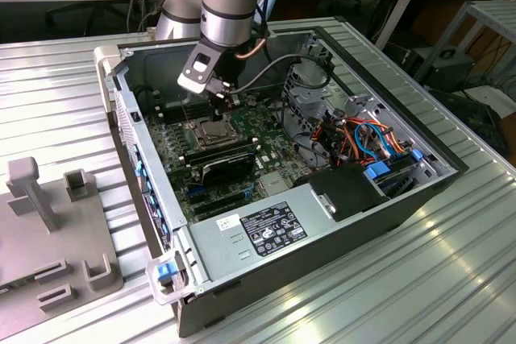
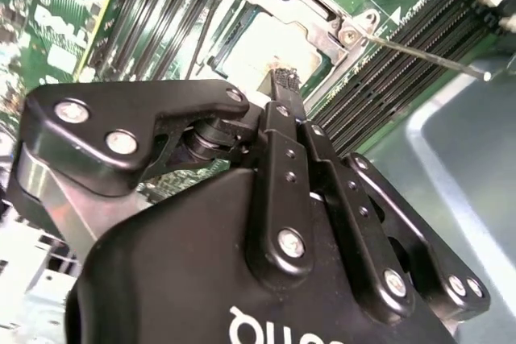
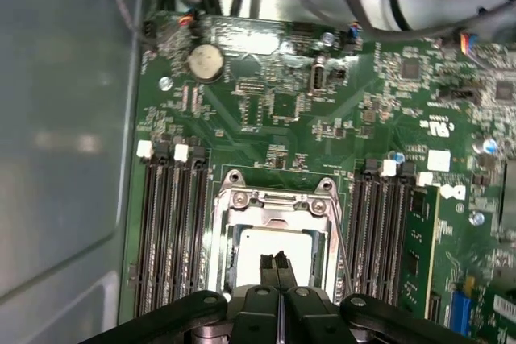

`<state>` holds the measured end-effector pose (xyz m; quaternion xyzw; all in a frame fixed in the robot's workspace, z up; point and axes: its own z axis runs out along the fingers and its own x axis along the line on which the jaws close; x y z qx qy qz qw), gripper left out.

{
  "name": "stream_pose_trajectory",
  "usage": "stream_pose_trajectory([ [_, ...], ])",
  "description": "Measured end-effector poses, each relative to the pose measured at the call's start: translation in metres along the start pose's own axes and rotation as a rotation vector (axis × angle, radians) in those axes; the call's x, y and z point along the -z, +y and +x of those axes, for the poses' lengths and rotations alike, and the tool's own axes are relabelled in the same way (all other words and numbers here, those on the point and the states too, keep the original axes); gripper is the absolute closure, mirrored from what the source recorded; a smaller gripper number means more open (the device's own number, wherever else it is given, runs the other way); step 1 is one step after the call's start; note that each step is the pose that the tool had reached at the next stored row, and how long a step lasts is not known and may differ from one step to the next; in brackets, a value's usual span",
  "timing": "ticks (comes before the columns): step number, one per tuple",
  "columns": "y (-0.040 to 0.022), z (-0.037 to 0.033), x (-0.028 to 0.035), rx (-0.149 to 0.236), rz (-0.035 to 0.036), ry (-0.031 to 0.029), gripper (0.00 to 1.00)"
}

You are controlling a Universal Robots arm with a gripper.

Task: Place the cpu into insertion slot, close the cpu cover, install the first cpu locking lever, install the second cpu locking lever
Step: 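Install the first cpu locking lever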

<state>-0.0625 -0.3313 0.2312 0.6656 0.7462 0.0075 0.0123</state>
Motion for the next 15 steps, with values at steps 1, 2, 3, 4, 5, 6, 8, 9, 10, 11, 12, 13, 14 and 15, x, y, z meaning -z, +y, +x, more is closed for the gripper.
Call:
stream_pose_trajectory([
  [1,0.0,0.0,0.0,0.022,-0.0001,0.0006,0.89],
  [2,0.0,0.0,0.0,0.038,-0.0003,0.001,0.89],
  [3,0.0,0.0,0.0,0.07,-0.0006,0.0019,0.89],
  [4,0.0,0.0,0.0,0.101,-0.0009,0.0028,0.89],
  [5,0.0,0.0,0.0,0.119,-0.0011,0.0033,0.89],
  [6,0.0,0.0,0.0,0.139,-0.0012,0.0039,0.89],
  [8,0.0,0.0,0.0,0.192,-0.0016,0.0053,0.89],
  [9,0.0,0.0,0.0,0.22,-0.0018,0.0061,0.89],
  [10,0.0,0.0,0.0,0.246,-0.0021,0.0068,0.89],
  [11,0.0,0.0,0.0,0.263,-0.0022,0.0073,0.89],
  [12,0.0,0.0,0.0,0.292,-0.0025,0.0081,0.89],
  [13,0.0,0.0,0.0,0.309,-0.0026,0.0085,0.89],
  [14,0.0,0.0,0.0,0.327,-0.0028,0.0091,0.89],
  [15,0.0,0.0,0.0,0.354,-0.003,0.0098,0.89],
])
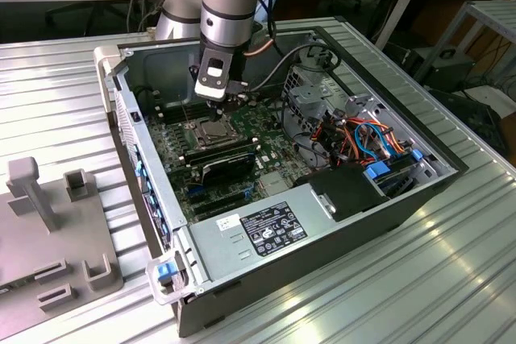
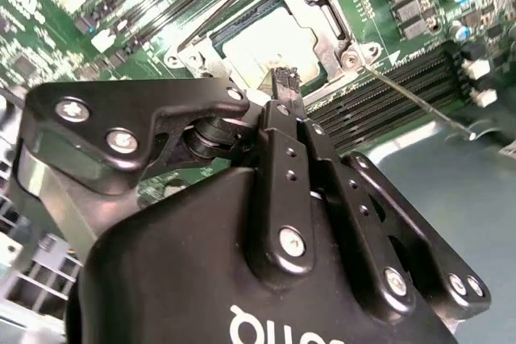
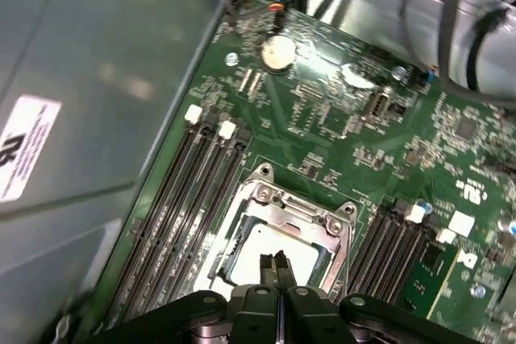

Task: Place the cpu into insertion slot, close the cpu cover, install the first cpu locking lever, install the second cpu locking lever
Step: 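Install the first cpu locking lever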

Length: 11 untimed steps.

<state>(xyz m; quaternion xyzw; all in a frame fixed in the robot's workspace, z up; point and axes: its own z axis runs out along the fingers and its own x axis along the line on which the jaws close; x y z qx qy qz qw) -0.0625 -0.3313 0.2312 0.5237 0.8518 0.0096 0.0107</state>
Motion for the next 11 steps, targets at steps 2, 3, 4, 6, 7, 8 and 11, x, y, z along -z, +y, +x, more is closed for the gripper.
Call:
stream_pose_trajectory([
  [2,0.0,0.0,0.0,0.05,-0.0004,0.0013,0.89],
  [3,0.0,0.0,0.0,0.07,-0.0006,0.0019,0.89],
  [4,0.0,0.0,0.0,0.087,-0.0007,0.0024,0.89],
  [6,0.0,0.0,0.0,0.103,-0.0008,0.0028,0.89],
  [7,0.0,0.0,0.0,0.103,-0.0009,0.0028,0.89],
  [8,0.0,0.0,0.0,0.103,-0.0009,0.0029,0.89],
  [11,0.0,0.0,0.0,0.104,-0.0009,0.0028,0.89],
])
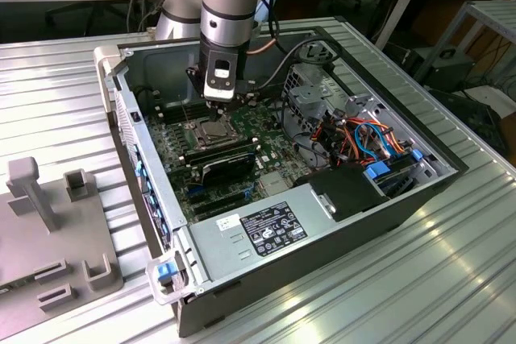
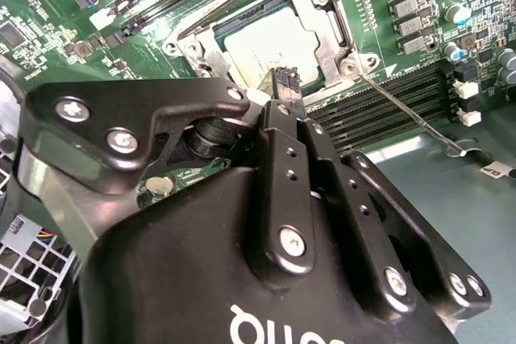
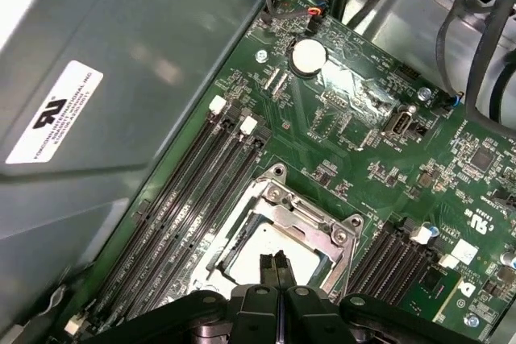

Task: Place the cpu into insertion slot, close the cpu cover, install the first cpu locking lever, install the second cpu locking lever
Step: 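Install the first cpu locking lever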

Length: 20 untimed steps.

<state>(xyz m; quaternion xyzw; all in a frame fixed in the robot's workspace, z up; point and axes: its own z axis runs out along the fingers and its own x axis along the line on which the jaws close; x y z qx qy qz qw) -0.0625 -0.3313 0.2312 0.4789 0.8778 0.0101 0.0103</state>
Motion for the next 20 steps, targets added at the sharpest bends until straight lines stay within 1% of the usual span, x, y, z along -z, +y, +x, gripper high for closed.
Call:
stream_pose_trajectory([
  [2,0.0,0.0,0.0,0.008,0.0,0.0003,0.89],
  [3,0.0,0.0,0.0,0.033,-0.0003,0.0009,0.89],
  [5,0.0,0.0,0.0,0.105,-0.0008,0.0029,0.89],
  [6,0.0,0.0,0.0,0.13,-0.001,0.0036,0.89],
  [9,-0.0001,0.0,0.0006,0.188,-0.0014,0.0052,0.89],
  [10,0.0001,0.0,0.0027,0.203,-0.0017,0.0057,0.89],
  [12,0.0002,0.0,0.0066,0.218,-0.0018,0.0061,0.89],
  [13,0.0002,0.0,0.0078,0.224,-0.0018,0.0062,0.89],
  [15,0.0003,0.0,0.0105,0.248,-0.0019,0.0069,0.89],
  [16,0.0003,-0.0001,0.0114,0.27,-0.0022,0.0075,0.89],
  [17,0.0004,0.0,0.0114,0.303,-0.0028,0.0085,0.89],
  [18,0.0003,0.0,0.0116,0.348,-0.0028,0.0097,0.89],
  [19,0.0003,0.0,0.0116,0.377,-0.0031,0.0105,0.89],
  [20,0.0003,0.0,0.0116,0.416,-0.0035,0.0115,0.89],
])
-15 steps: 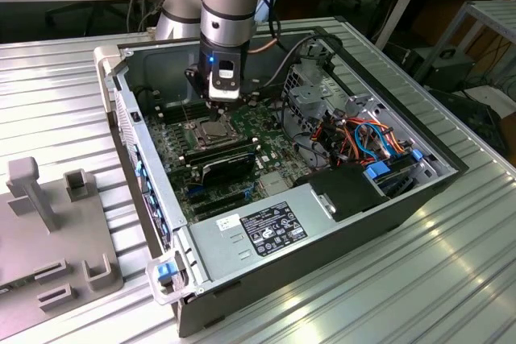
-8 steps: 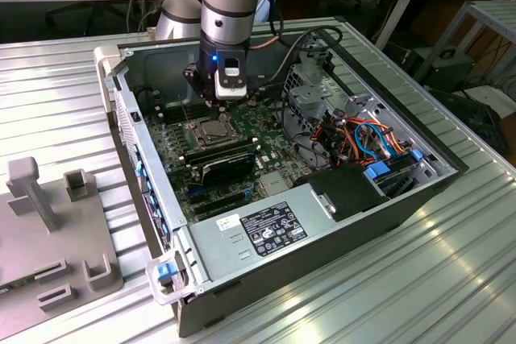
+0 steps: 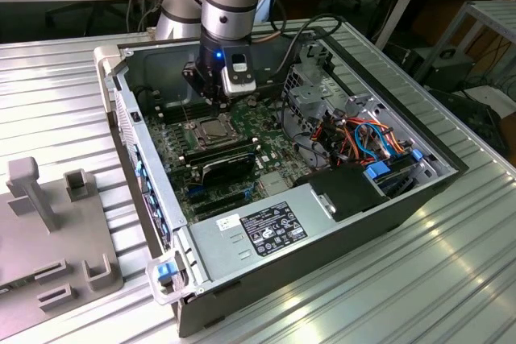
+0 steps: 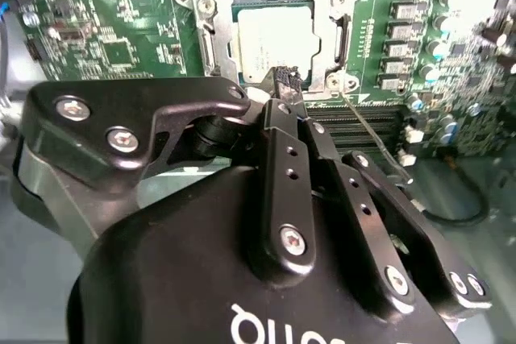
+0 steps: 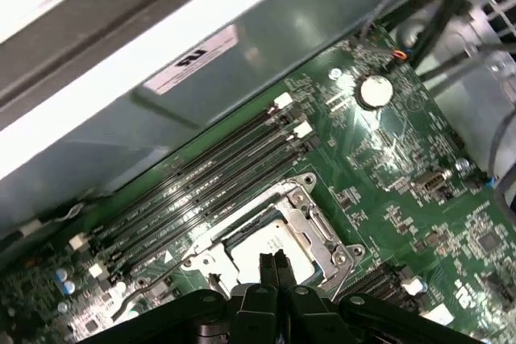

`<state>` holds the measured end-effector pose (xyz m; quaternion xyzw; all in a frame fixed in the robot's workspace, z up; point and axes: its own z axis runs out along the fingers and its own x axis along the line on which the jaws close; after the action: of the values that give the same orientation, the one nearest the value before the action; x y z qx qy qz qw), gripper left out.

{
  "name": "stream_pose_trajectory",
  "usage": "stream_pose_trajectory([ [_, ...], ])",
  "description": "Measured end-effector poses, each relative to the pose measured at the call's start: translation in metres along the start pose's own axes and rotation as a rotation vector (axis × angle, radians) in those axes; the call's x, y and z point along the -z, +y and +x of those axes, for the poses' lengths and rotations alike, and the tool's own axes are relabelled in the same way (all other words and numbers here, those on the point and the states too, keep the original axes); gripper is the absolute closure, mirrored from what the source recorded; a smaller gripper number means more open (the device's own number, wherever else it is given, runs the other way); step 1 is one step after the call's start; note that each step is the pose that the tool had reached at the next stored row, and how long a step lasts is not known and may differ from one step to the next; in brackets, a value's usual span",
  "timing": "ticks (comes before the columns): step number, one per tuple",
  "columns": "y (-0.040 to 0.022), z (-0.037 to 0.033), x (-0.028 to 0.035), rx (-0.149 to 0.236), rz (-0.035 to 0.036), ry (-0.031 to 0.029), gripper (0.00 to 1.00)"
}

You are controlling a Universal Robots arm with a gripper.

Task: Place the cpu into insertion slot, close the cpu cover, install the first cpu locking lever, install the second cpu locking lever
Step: 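Install the first cpu locking lever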

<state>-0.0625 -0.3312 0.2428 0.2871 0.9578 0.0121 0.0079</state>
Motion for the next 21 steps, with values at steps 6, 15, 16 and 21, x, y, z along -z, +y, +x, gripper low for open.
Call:
stream_pose_trajectory([
  [6,0.0,0.0,0.0,0.024,-0.0001,0.0007,0.89],
  [15,-0.0003,0.0004,0.0,0.024,-0.0002,0.0006,0.89],
  [16,-0.0004,0.0006,0.0,0.028,-0.0002,0.0008,0.89],
  [21,-0.0005,0.0007,0.0001,0.162,-0.0013,0.0044,0.89],
])
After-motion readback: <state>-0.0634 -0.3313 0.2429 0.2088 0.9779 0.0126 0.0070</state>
